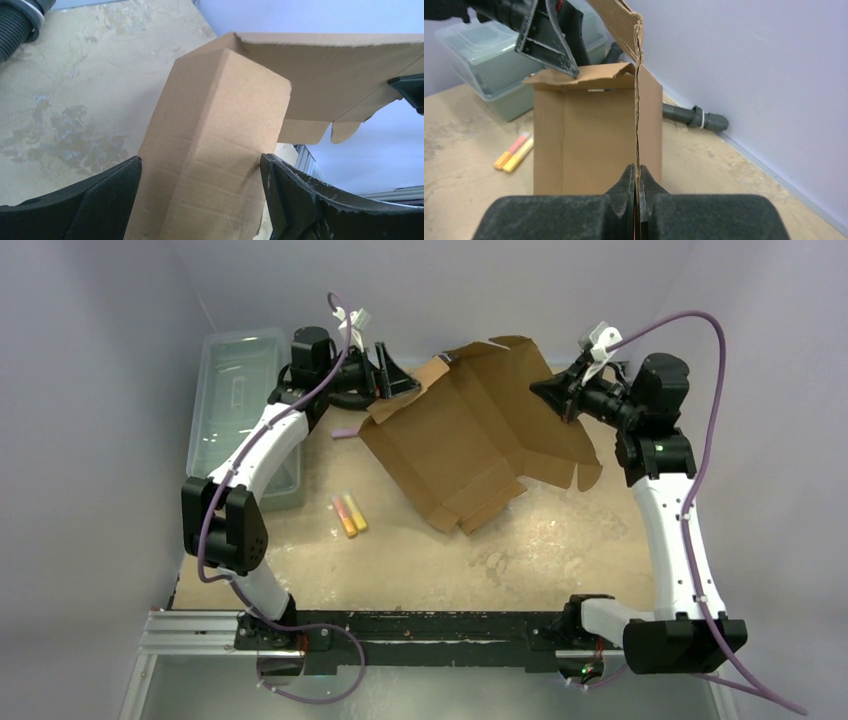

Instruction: Fold the paper box

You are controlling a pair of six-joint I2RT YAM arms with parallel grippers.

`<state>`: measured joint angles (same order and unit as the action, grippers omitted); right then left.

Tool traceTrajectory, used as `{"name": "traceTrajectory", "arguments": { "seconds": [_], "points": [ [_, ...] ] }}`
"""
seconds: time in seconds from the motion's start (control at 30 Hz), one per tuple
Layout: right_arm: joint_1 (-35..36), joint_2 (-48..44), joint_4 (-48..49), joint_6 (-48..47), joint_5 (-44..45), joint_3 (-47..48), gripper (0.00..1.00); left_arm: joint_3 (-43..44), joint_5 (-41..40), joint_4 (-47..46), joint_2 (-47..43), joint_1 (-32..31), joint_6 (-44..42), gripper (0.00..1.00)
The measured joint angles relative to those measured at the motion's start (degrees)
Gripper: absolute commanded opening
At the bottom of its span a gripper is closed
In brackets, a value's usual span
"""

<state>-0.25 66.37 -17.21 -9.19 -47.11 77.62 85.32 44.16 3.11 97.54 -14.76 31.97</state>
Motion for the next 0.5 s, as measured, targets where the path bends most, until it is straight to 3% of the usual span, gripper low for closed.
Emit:
{"name": "traceTrajectory", "arguments": {
  "seconds": [0.5],
  "points": [
    [4.39,4.98,1.51,-7.39,9.44,4.68,0.0,9.49,-0.87,2.75,8.15,-0.92,0.35,0.88]
  ]
}}
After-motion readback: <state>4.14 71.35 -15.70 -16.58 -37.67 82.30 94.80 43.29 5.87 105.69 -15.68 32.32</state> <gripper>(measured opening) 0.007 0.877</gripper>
